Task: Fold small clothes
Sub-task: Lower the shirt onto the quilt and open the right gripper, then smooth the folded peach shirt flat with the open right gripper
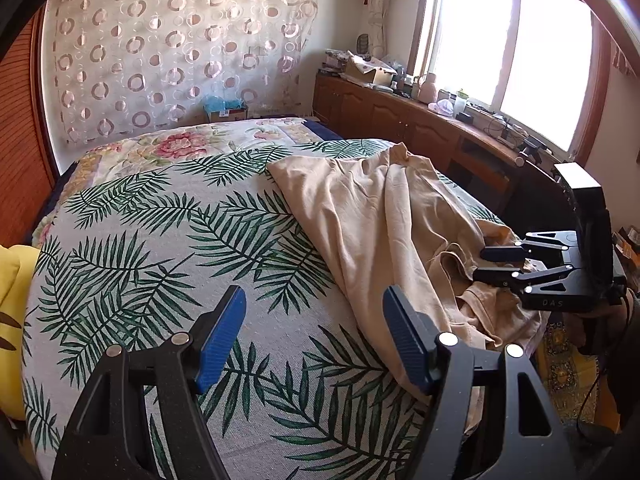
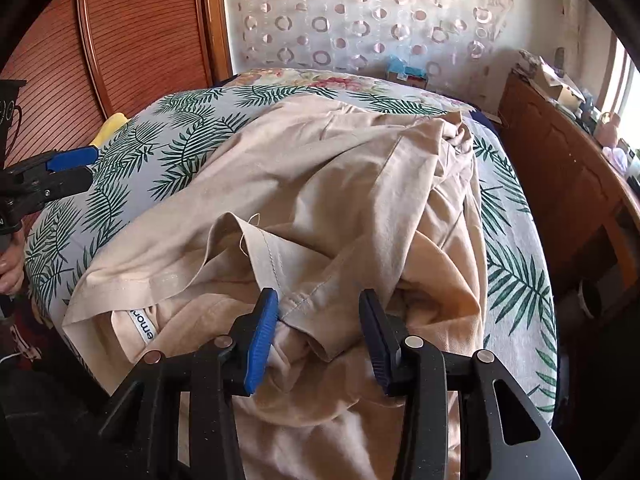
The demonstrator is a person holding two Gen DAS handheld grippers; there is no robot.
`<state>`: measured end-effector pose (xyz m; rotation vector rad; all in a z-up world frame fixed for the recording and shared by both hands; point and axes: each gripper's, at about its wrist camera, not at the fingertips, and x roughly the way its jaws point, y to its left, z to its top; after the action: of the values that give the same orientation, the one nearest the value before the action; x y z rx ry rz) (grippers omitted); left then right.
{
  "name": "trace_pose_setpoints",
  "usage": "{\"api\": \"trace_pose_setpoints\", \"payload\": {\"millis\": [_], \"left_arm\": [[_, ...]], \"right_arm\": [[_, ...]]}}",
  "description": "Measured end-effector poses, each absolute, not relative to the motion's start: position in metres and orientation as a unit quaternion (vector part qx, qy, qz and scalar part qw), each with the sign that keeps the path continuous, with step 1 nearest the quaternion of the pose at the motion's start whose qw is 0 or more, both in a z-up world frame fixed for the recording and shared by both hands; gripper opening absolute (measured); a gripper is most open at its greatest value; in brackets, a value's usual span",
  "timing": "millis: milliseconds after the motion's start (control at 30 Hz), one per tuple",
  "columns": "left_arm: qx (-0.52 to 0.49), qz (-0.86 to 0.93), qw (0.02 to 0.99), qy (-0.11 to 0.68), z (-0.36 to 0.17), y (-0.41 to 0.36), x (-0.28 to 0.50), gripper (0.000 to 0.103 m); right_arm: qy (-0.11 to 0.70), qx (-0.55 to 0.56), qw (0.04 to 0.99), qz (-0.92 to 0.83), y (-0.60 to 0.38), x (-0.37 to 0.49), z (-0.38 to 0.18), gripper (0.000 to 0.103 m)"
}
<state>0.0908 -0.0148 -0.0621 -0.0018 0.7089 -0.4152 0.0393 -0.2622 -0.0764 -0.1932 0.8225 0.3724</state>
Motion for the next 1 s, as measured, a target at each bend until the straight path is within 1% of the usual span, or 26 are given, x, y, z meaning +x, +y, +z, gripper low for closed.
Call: {"api": "trace_pose_setpoints", "payload": {"millis": [33, 67, 133, 467, 600, 733, 967, 1000], "left_arm": [[0.000, -0.202, 0.917, 0.345, -0.062, -0.015, 0.091, 0.072], [0.000, -0.203, 0.916, 0.345, -0.062, -0.016, 0.092, 0.072], [0.000, -0.205, 0.917, 0.344, -0.062, -0.017, 0.091, 0.072], [0.001, -0.216, 0.916, 0.339, -0.057, -0.026, 0.087, 0.072], [0.003, -0.220, 0.914, 0.340, -0.058, -0.032, 0.086, 0.072], [0.007, -0.225, 0.913, 0.341, -0.057, -0.038, 0.083, 0.072], [0.016, -0.233, 0.908, 0.347, -0.061, -0.049, 0.080, 0.072], [0.016, -0.234, 0.908, 0.347, -0.062, -0.050, 0.079, 0.072]], "right_arm": [[0.396, -0.092, 0.895, 0.184, -0.264, 0.040, -0.079, 0.022], [0.397, -0.092, 0.893, 0.189, -0.265, 0.041, -0.081, 0.008], [0.392, -0.095, 0.895, 0.189, -0.267, 0.036, -0.080, 0.005], [0.352, -0.050, 0.920, 0.167, -0.327, -0.019, -0.038, 0.004], [0.360, -0.034, 0.920, 0.154, -0.354, -0.043, -0.029, 0.004], [0.379, -0.044, 0.913, 0.144, -0.361, -0.058, -0.034, 0.004], [0.398, -0.040, 0.906, 0.136, -0.366, -0.053, -0.029, 0.004], [0.396, -0.040, 0.908, 0.132, -0.366, -0.052, -0.027, 0.008]]}}
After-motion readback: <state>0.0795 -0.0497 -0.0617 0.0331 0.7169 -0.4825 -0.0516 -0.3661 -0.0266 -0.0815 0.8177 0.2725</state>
